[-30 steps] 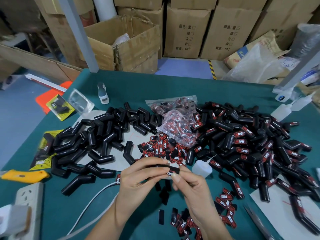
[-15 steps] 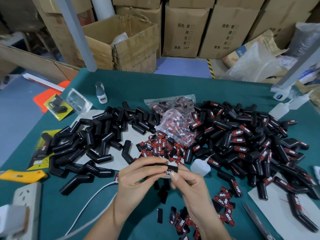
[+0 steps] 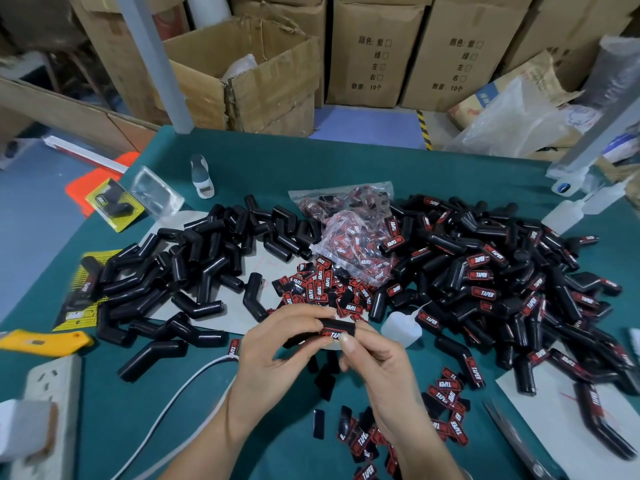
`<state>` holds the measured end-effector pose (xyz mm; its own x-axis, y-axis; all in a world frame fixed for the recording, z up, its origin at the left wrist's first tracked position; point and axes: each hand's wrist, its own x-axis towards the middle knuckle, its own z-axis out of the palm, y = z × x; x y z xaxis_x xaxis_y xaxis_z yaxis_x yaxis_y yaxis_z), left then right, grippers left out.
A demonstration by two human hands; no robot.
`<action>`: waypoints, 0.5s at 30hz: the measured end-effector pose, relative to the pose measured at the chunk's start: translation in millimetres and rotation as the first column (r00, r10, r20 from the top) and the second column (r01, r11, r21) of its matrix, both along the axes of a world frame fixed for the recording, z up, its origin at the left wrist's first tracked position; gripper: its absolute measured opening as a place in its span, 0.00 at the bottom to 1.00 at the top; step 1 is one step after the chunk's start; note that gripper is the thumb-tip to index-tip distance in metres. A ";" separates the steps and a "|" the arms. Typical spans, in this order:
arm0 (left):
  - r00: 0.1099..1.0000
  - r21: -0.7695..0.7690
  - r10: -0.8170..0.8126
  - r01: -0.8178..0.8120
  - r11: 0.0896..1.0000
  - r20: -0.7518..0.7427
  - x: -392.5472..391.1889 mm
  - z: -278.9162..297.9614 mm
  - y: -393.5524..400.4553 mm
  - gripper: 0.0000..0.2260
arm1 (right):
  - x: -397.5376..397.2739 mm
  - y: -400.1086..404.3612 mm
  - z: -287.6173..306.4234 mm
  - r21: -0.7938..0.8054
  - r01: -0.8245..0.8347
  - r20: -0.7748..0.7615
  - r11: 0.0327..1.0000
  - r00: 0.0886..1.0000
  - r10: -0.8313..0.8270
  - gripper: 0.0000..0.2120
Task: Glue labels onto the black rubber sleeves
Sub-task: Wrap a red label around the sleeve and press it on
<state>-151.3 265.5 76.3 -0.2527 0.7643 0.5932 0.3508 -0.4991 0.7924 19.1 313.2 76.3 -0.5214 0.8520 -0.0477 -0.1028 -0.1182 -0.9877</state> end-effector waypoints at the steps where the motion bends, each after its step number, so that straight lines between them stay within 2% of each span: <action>1: 0.999 0.006 -0.007 0.008 1.000 -0.031 -1.3 -0.9 0.2 0.09 | 0.1 0.2 0.1 -0.008 0.006 -0.003 1.000 1.000 -0.006 0.25; 3: 0.999 -0.002 -0.011 0.011 1.000 -0.035 -3.5 -2.3 1.2 0.06 | 0.6 0.4 0.2 -0.019 0.019 -0.006 1.000 1.000 -0.019 0.27; 8: 0.998 -0.057 -0.042 0.039 0.998 -0.048 -5.5 -4.9 2.3 0.08 | 3.6 1.6 2.8 -0.059 0.038 -0.012 0.998 0.999 -0.039 0.32; 10: 0.995 -0.098 -0.060 0.052 0.994 -0.074 -6.2 -8.0 2.8 0.09 | 3.8 1.8 4.1 -0.106 0.051 -0.014 0.993 0.999 -0.053 0.30; 13: 0.993 -0.172 -0.115 0.107 0.979 -0.037 -6.0 -11.2 2.4 0.12 | 2.5 0.3 5.5 -0.185 0.044 -0.066 0.982 0.996 -0.057 0.20; 15: 0.991 -0.198 -0.122 0.109 0.974 -0.049 -5.5 -10.8 3.1 0.14 | 0.4 -0.9 5.3 -0.223 0.032 -0.100 0.974 0.993 -0.055 0.20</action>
